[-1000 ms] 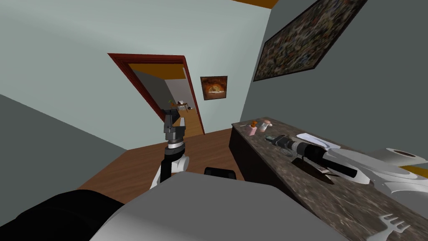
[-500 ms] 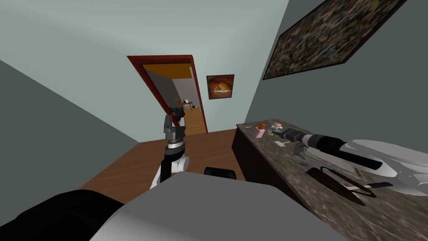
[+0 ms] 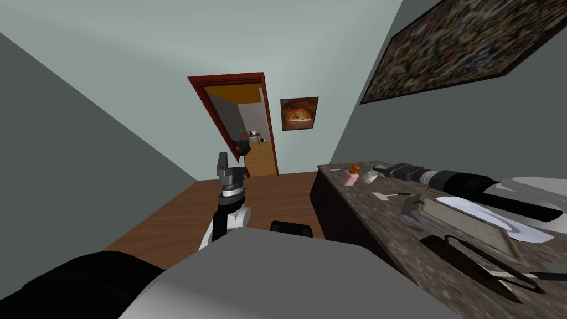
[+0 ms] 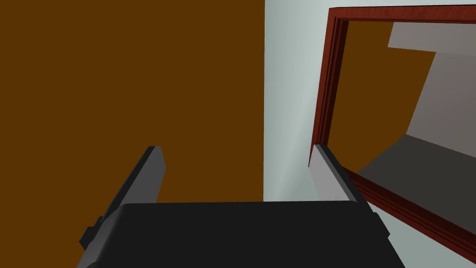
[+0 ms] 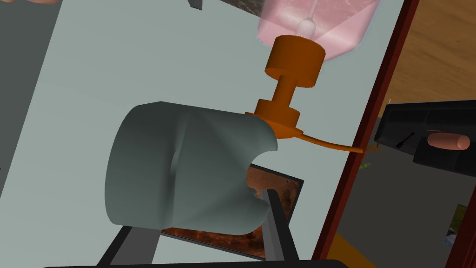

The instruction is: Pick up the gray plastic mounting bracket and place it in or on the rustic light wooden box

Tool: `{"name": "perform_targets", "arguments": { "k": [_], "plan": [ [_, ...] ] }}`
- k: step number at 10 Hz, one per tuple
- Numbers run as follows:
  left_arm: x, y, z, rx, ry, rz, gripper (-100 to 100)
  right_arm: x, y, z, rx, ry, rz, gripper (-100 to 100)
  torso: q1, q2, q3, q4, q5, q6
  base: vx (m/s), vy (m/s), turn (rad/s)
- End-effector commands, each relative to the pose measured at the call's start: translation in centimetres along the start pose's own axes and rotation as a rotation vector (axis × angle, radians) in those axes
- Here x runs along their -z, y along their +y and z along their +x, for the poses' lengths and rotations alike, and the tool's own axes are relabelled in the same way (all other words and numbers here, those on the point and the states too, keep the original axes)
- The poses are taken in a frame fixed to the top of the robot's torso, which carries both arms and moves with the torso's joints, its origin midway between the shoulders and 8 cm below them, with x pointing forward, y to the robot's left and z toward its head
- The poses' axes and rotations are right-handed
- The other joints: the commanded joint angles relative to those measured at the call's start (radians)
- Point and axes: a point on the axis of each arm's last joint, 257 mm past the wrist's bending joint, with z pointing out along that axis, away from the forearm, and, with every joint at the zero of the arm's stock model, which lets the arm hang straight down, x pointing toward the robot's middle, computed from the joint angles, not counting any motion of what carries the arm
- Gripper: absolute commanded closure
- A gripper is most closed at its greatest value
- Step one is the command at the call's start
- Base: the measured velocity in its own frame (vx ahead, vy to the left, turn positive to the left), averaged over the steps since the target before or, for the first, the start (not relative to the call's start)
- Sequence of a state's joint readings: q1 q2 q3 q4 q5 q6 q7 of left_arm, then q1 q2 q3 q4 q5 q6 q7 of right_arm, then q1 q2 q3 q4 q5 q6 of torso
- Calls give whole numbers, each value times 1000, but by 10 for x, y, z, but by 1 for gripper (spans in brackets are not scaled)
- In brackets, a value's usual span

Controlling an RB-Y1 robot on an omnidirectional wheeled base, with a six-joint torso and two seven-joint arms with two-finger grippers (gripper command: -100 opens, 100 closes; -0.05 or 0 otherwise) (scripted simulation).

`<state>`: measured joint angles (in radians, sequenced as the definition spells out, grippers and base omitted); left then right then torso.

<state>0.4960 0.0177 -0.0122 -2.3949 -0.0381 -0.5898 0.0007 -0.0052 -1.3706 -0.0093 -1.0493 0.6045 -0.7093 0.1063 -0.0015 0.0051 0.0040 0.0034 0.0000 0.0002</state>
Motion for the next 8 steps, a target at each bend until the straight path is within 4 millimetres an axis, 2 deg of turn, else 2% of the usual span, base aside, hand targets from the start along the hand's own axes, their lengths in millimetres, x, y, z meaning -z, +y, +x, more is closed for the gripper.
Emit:
{"name": "perform_targets", "arguments": {
  "k": [1, 3, 4, 5, 6, 8],
  "plan": [
    [0, 0, 0, 0, 0, 0, 0, 12, -21, -8, -18, 0, 33, 100, 0, 0, 0, 0, 0, 0, -74, -80, 228],
    [0, 0, 0, 0, 0, 0, 0, 30, -45, -7, -48, 16, 72, 100, -3, 3, 1, 0, -2, 1, -95, -97, 230],
    [0, 0, 0, 0, 0, 0, 0, 36, -51, -4, -60, 26, 81, 100, -5, 5, 2, 0, -3, 1, -131, -119, 219],
    [0, 0, 0, 0, 0, 0, 0, 47, -60, 6, -85, 51, 97, 100, -7, 6, 3, 1, -3, 1, -125, -129, 235],
    [0, 0, 0, 0, 0, 0, 0, 47, -60, 6, -85, 51, 97, 100, -8, 7, 4, 1, -4, 2, -109, -98, 110],
    [0, 0, 0, 0, 0, 0, 0, 58, -65, 21, -112, 83, 108, 100, -7, 5, 3, 0, -5, 3, -104, -84, 102]
  ]
}}
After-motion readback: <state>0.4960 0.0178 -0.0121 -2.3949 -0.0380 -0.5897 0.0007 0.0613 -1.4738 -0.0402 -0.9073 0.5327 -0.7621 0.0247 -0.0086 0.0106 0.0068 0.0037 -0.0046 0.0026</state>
